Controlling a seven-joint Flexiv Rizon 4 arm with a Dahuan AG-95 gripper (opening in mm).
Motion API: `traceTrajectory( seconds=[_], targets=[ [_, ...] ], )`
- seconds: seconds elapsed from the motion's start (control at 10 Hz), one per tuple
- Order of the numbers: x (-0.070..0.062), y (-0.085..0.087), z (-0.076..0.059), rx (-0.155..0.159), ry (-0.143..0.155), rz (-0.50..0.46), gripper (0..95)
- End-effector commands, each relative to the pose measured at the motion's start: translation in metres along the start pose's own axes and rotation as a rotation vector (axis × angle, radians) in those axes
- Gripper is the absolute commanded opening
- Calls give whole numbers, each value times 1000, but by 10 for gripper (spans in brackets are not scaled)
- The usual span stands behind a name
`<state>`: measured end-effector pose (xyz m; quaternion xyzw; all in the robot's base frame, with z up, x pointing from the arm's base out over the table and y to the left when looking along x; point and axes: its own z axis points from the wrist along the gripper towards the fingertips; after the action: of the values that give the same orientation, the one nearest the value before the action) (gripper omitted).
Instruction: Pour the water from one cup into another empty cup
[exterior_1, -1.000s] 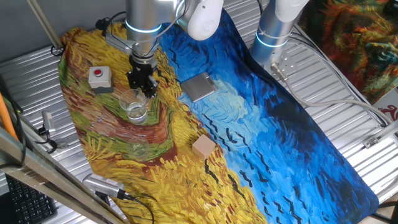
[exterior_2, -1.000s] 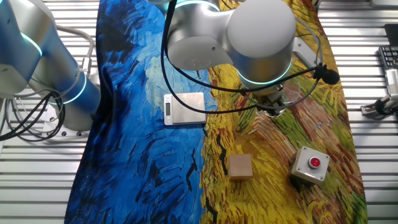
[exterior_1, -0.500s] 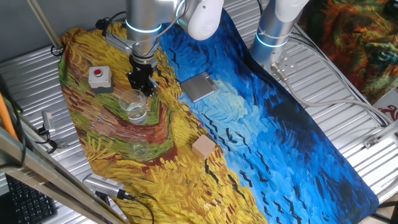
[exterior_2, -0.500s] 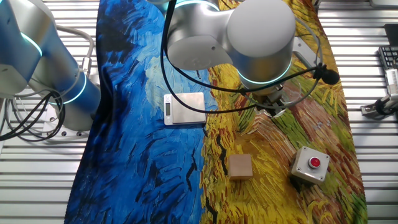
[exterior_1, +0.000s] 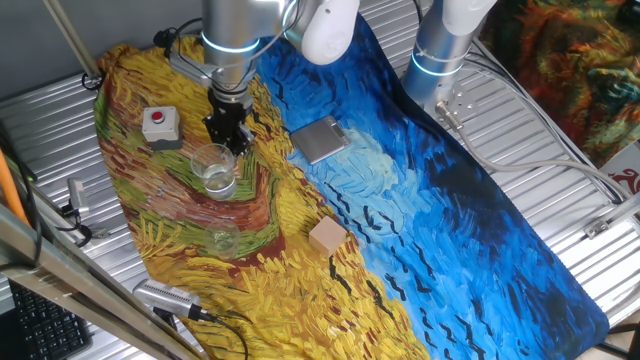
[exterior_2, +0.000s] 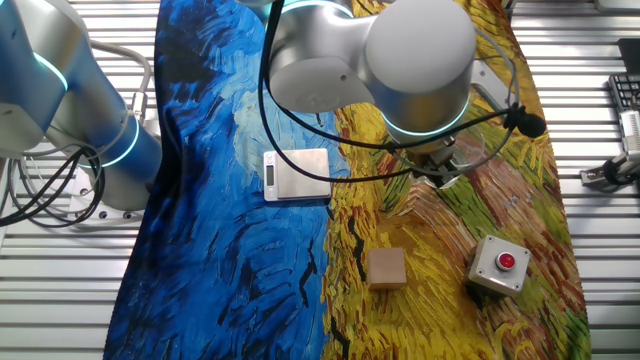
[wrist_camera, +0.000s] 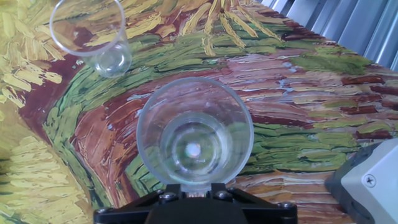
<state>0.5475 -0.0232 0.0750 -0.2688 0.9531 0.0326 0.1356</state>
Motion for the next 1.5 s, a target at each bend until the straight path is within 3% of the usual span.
traceTrajectory(
  seconds=[0.1, 0.8, 0.9, 1.5],
  targets=[
    [0, 1, 0, -9, 16, -6, 0],
    [-1, 1, -4, -7, 51, 0, 0],
    [-4, 3, -11, -11, 72, 2, 0],
    [-4, 17, -13, 2, 85, 7, 0]
  ],
)
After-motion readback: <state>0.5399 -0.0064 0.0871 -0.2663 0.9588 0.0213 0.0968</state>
